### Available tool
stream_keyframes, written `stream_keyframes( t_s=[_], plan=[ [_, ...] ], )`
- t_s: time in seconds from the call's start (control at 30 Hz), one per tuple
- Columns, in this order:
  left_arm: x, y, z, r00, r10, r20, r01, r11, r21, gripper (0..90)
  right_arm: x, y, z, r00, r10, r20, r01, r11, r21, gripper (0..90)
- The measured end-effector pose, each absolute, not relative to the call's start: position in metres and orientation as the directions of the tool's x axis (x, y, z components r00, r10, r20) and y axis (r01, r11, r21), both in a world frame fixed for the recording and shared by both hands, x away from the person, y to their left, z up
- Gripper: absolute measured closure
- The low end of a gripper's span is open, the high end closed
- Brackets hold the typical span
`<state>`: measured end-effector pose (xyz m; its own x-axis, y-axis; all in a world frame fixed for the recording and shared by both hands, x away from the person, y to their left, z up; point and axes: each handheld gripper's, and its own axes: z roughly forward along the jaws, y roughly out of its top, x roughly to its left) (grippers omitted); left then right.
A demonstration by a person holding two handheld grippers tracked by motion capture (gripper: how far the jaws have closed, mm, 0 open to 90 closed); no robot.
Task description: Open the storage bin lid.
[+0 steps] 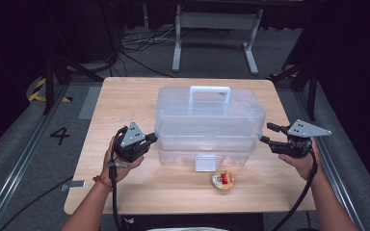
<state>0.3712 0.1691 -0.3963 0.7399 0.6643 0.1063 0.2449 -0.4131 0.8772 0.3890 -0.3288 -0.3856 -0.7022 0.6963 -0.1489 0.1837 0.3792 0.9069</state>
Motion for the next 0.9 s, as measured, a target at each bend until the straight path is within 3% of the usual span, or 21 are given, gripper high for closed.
stream_keyframes(
  t_s=[0.37,0.67,0.9],
  plan=[
    [0.37,0.168,-0.4,0.753,0.65,0.109,0.253,-0.438,0.863,83.1,0.387,-0.321,-0.377,-0.682,0.705,-0.194,0.112,0.363,0.925,54.4],
    [0.37,0.169,-0.401,0.77,0.631,0.09,0.249,-0.428,0.869,79.9,0.386,-0.312,-0.369,-0.661,0.711,-0.24,0.043,0.355,0.934,68.0],
    [0.369,0.17,-0.401,0.772,0.629,0.09,0.25,-0.432,0.867,78.5,0.386,-0.307,-0.366,-0.617,0.74,-0.267,0.015,0.351,0.936,70.8]
  ],
)
